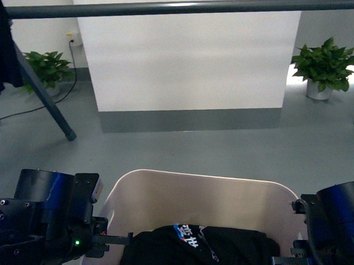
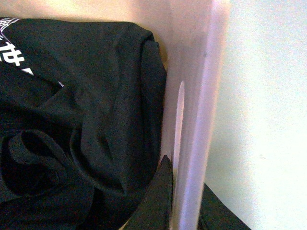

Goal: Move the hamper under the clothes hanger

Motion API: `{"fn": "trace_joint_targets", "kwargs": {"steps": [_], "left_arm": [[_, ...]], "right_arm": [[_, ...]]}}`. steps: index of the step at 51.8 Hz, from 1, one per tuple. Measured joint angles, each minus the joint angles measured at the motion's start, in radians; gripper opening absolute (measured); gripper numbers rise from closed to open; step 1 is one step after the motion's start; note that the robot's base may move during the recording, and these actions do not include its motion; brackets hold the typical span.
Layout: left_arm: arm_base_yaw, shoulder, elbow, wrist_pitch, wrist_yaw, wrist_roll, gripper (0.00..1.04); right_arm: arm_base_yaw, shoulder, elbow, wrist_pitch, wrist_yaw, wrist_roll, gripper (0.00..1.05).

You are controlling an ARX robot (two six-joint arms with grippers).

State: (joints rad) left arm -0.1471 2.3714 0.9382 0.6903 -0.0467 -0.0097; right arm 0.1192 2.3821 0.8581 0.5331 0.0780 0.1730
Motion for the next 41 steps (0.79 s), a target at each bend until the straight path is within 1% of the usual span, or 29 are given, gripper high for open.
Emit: {"fn": "trace_joint_targets", "kwargs": {"steps": [9,21,41], "left_arm": [[-0.008,0.000,0.000,0.000,0.005,0.000,0.04],[0.017,0.000,-0.002,0.000,-0.018,-0.001,0.04],[0.014,0.000,-0.003,0.000,-0.011,0.000,0.04]], "right_arm": [[-0.010,0.000,-0.002,0.000,0.001,0.000,0.05],[0.019,0.000,0.002,0.000,-0.012,0.000,0.05],[0.015,0.000,0.003,0.000,-0.007,0.000,0.05]]}}
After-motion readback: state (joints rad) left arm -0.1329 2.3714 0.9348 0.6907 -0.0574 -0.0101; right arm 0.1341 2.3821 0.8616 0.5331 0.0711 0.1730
